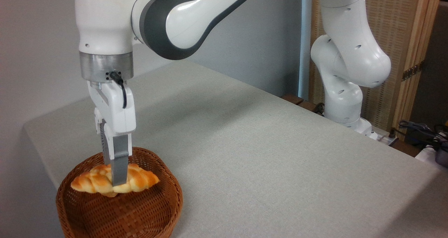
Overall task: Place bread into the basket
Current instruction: 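Lower the loaf into the basket beside the round bun, then open the gripper to release the loaf and raise it away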
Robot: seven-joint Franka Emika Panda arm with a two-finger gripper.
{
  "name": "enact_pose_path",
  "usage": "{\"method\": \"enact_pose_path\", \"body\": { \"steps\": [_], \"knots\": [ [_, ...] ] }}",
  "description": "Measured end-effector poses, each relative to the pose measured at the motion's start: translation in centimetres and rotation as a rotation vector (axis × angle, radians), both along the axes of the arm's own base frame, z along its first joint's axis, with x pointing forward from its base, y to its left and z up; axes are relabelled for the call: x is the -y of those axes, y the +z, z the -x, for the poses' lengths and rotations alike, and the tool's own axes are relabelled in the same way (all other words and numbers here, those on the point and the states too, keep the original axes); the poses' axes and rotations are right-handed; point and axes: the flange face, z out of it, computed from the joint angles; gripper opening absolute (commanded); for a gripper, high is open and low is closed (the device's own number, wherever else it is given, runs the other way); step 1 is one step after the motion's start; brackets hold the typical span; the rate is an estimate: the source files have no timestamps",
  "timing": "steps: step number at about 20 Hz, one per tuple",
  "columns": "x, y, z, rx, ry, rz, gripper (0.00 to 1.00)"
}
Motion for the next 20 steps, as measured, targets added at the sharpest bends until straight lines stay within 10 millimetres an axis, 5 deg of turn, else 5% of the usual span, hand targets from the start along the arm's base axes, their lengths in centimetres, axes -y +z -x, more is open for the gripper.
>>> {"method": "enact_pose_path", "body": {
  "steps": [20],
  "knots": [
    [1.0, -2.3, -0.5, -0.028, -0.042, -0.061, 1.0]
  ]
}}
